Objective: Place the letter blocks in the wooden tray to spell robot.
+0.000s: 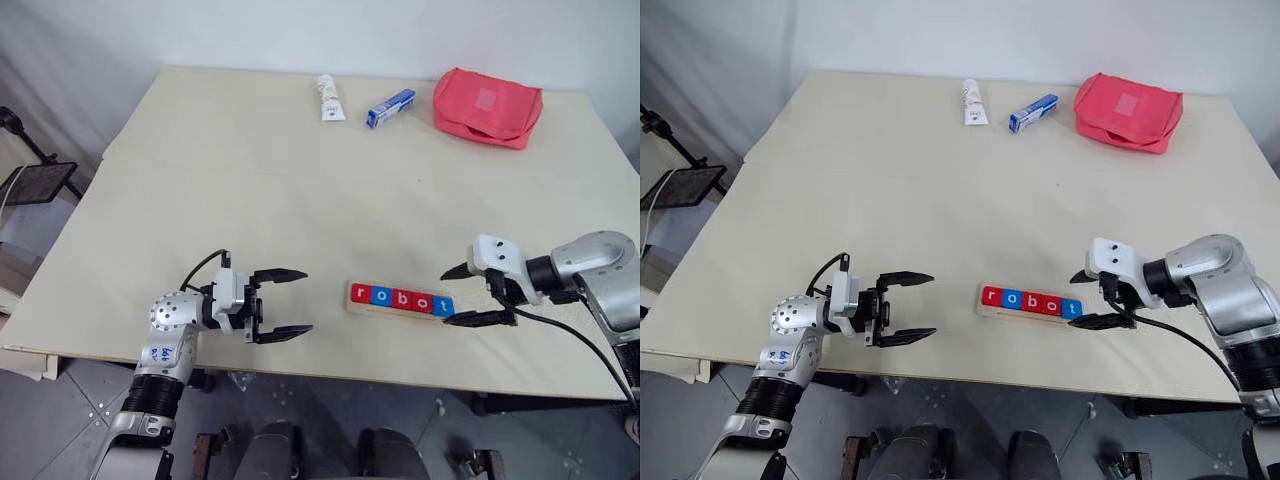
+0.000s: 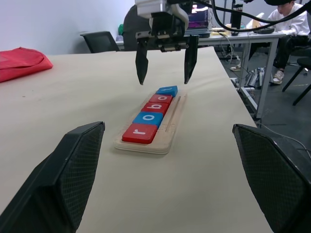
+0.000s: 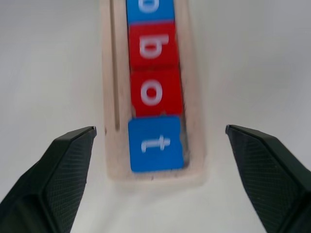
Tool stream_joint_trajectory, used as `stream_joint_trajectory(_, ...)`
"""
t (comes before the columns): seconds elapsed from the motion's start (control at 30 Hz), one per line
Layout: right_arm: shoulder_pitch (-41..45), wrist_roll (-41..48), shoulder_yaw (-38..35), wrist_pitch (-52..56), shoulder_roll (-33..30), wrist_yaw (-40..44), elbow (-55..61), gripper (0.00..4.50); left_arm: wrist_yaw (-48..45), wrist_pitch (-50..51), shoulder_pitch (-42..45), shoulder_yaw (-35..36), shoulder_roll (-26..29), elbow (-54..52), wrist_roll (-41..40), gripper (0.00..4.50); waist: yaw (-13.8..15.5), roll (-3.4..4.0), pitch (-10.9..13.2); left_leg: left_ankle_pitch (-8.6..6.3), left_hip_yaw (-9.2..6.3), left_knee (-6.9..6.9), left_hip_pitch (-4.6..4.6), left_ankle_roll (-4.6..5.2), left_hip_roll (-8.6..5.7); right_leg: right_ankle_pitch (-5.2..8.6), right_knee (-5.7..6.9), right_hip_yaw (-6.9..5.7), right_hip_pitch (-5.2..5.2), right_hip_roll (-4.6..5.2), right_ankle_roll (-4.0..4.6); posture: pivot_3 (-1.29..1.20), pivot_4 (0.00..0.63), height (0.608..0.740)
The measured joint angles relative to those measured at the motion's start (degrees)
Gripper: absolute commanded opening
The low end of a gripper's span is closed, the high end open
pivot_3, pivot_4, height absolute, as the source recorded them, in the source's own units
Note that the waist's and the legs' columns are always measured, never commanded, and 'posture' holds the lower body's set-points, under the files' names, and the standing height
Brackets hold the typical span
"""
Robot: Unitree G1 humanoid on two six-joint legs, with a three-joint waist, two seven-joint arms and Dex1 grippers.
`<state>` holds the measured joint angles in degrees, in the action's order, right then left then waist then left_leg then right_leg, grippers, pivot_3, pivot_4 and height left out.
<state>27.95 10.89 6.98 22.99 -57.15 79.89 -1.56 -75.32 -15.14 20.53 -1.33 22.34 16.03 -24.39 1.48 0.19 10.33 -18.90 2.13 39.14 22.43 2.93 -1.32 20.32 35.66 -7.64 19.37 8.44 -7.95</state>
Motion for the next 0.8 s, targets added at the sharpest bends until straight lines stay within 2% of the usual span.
stream_joint_trajectory(0.07, -2.6, 1.4, -2.2, 1.5, -0.1, -1.1, 2.4, 4.48, 0.0, 0.0, 0.0, 0.0, 0.0, 0.0, 0.0, 4.5, 0.0, 0.0, 0.0, 0.0, -0.03, 0.0, 0.01, 0.0, -0.02, 0.0, 0.0, -0.01, -0.01, 0.01, 0.0, 0.0, 0.15, 0.74)
stream_joint_trajectory(0.3, -12.8, 6.4, -8.2, 7.4, -2.9, -2.3, 11.2, 2.15, -0.6, -0.3, 0.2, -0.3, 0.0, 0.3, 0.0, 4.5, 0.0, 0.0, 0.0, 0.0, 0.01, -0.02, 0.01, 0.0, -0.01, 0.0, -0.02, 0.01, -0.02, 0.0, 0.0, 0.0, 0.15, 0.74)
stream_joint_trajectory(0.5, -14.9, 7.0, -8.6, 8.4, -2.9, -4.4, 12.6, 0.01, -1.1, -0.4, 0.9, -0.4, -0.3, 0.6, 0.0, 4.5, -0.2, 0.0, 0.0, 0.01, 0.04, -0.02, -0.02, -0.01, 0.01, 0.0, -0.02, 0.01, -0.01, -0.01, -0.01, 0.0, 0.15, 0.74)
stream_joint_trajectory(0.8, -10.9, 5.9, -4.4, 6.6, -1.2, -5.3, 5.9, 0.01, -1.7, -0.3, 1.4, -0.4, -0.1, 0.8, 0.0, 4.5, -0.2, 0.0, 0.0, 0.01, 0.04, -0.02, -0.01, -0.01, 0.0, 0.0, -0.03, 0.01, -0.01, -0.01, -0.01, 0.0, 0.15, 0.74)
